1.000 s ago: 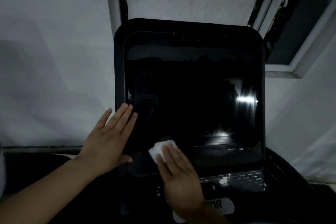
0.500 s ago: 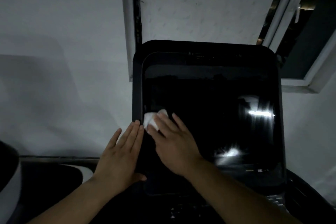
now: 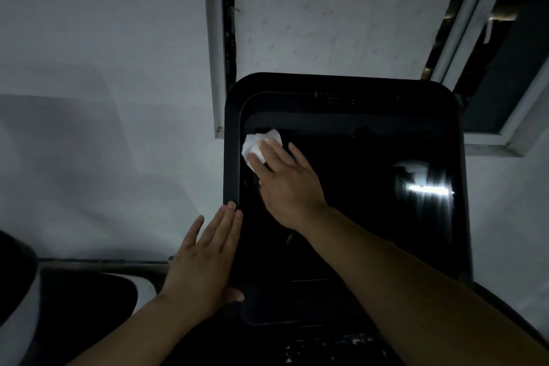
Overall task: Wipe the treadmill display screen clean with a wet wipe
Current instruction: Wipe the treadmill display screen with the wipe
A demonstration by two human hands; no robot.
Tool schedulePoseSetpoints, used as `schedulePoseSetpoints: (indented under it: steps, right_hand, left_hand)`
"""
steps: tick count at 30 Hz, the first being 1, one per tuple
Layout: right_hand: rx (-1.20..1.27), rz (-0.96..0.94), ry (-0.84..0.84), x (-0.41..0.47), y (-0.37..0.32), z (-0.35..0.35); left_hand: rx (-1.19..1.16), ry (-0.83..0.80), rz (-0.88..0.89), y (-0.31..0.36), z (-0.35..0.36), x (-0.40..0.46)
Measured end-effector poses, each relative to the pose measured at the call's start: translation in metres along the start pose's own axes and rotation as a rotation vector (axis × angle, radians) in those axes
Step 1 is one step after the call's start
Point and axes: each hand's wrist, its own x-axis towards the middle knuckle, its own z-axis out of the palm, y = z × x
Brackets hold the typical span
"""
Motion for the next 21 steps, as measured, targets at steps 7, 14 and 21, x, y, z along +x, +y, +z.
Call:
schedulePoseSetpoints:
  steps: [7, 14, 21]
  right_hand:
    - [-0.047, 0.279, 0.013, -0.055, 0.100, -0.002]
    - [0.040, 0.580, 0.054, -0.059, 0.145, -0.010]
    - [0.037, 0.239, 0.046, -0.022, 0.059, -0.004]
  left_hand:
    - [-0.026, -0.023, -0.028, 0.001, 0.000, 0.001]
    - [-0.029, 0.054, -0.053, 0.007, -0.023, 0.013]
    - [0.083, 0.138, -0.022, 0.027, -0.091, 0.103]
